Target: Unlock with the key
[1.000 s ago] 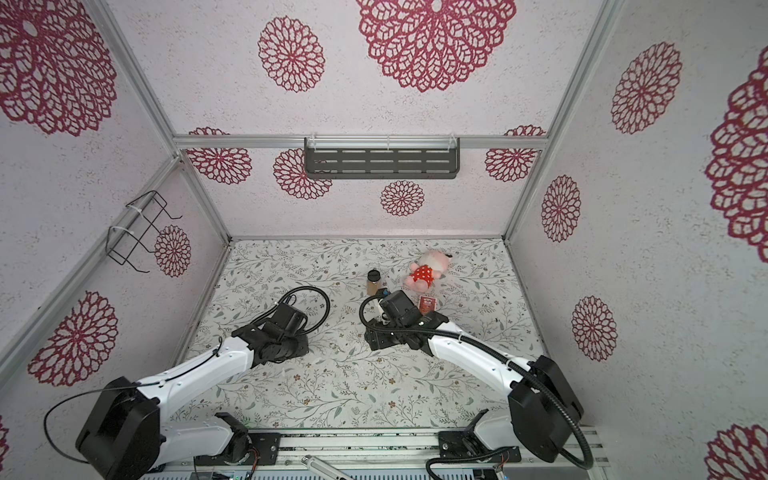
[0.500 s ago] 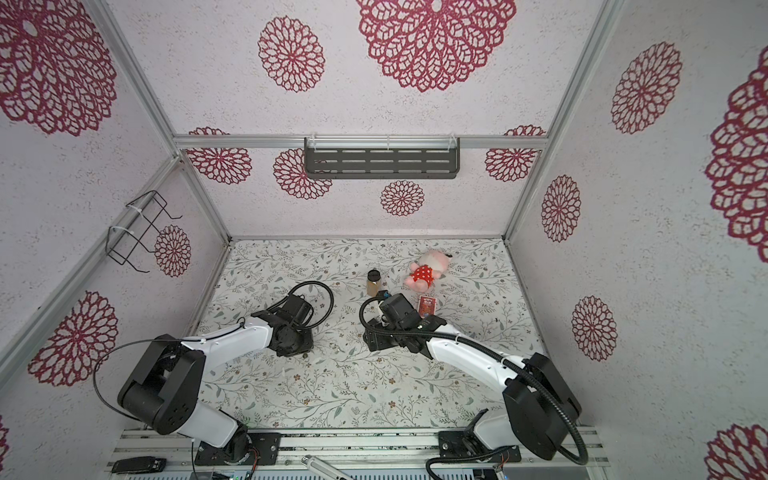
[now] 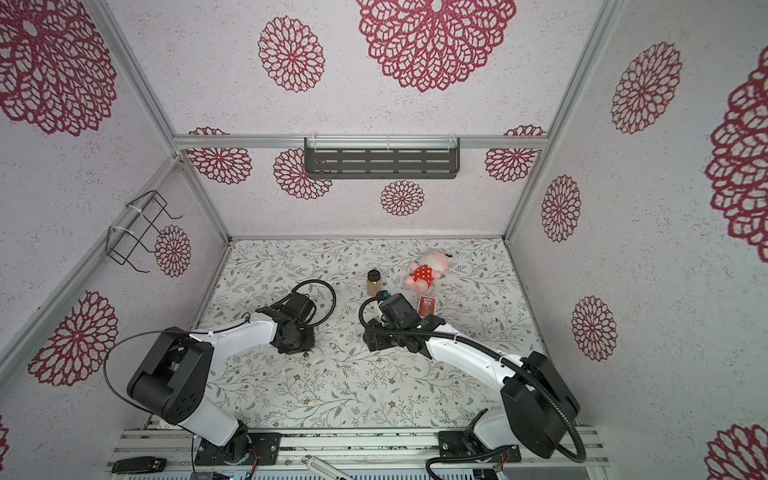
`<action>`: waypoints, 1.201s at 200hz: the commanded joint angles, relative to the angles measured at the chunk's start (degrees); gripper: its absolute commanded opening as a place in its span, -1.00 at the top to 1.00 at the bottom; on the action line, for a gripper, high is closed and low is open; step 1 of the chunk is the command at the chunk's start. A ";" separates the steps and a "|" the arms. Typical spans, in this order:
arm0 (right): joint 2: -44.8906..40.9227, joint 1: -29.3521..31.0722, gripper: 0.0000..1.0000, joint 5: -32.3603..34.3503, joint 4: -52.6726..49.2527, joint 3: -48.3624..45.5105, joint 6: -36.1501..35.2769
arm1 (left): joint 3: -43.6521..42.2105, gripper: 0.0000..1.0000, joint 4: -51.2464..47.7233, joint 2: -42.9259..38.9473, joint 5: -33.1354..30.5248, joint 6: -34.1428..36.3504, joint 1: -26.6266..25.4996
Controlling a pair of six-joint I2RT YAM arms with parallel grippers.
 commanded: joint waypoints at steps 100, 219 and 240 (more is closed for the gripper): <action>-2.42 0.27 -0.52 2.26 -3.88 2.90 -2.15 | 1.55 0.07 -3.13 -6.94 -1.60 1.02 0.59; 7.19 5.68 -0.49 4.52 -3.57 11.60 -6.18 | -9.80 -0.98 1.33 -35.46 -2.98 -11.77 1.64; 10.14 7.35 -0.48 5.76 -3.53 13.70 -7.14 | -10.59 -0.95 0.18 -39.32 -4.87 -13.08 1.70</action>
